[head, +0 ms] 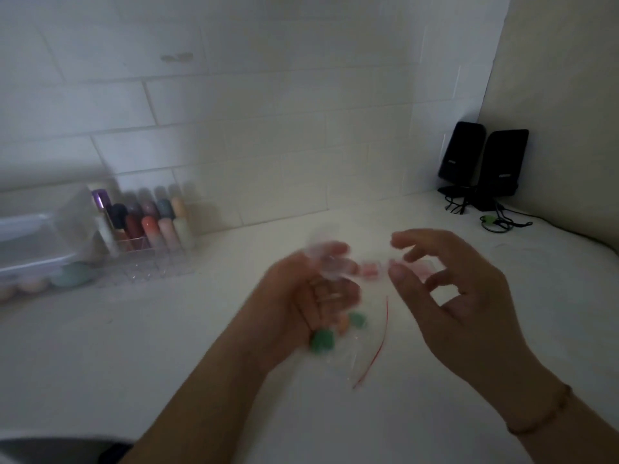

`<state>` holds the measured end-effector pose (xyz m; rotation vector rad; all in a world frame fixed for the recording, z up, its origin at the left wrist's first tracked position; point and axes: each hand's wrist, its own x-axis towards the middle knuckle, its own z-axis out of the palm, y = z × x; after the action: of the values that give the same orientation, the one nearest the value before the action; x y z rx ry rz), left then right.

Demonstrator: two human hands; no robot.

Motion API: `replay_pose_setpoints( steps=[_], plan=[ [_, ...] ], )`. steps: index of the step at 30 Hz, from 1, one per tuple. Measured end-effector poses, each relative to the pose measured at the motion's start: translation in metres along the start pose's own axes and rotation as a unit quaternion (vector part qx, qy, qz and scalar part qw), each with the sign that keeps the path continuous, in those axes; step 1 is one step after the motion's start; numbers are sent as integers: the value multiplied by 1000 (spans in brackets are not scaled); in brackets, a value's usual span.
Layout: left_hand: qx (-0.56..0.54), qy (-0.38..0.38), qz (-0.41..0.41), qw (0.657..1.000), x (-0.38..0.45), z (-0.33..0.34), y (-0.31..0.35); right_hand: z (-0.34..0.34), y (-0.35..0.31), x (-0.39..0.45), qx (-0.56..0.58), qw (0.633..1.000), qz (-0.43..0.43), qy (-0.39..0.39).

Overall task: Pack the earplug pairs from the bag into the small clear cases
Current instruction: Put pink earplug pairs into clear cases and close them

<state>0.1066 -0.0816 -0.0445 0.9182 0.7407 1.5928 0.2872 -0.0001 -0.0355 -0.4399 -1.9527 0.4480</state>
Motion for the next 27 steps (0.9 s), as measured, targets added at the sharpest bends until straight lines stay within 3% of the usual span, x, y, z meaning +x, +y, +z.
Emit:
replay_pose_setpoints(
  steps=[3,7,9,14,20,27],
  plan=[
    [-114,137,55,982,5,-25,21,-1,9,1,-41,996,65,-39],
    [-136,238,35,961,9,-45,22,2,20,-9,-169,938,41,-299],
    [-120,274,3,954,12,-47,16,8,24,-15,-179,912,33,-367],
    [-122,292,-18,948,16,-46,8,34,31,-24,-236,890,14,-391],
    [-105,294,-22,950,16,-41,6,52,30,-21,-280,899,54,-332],
    [-51,267,-24,962,17,-33,0,56,23,-17,-284,895,6,-345]
  ],
)
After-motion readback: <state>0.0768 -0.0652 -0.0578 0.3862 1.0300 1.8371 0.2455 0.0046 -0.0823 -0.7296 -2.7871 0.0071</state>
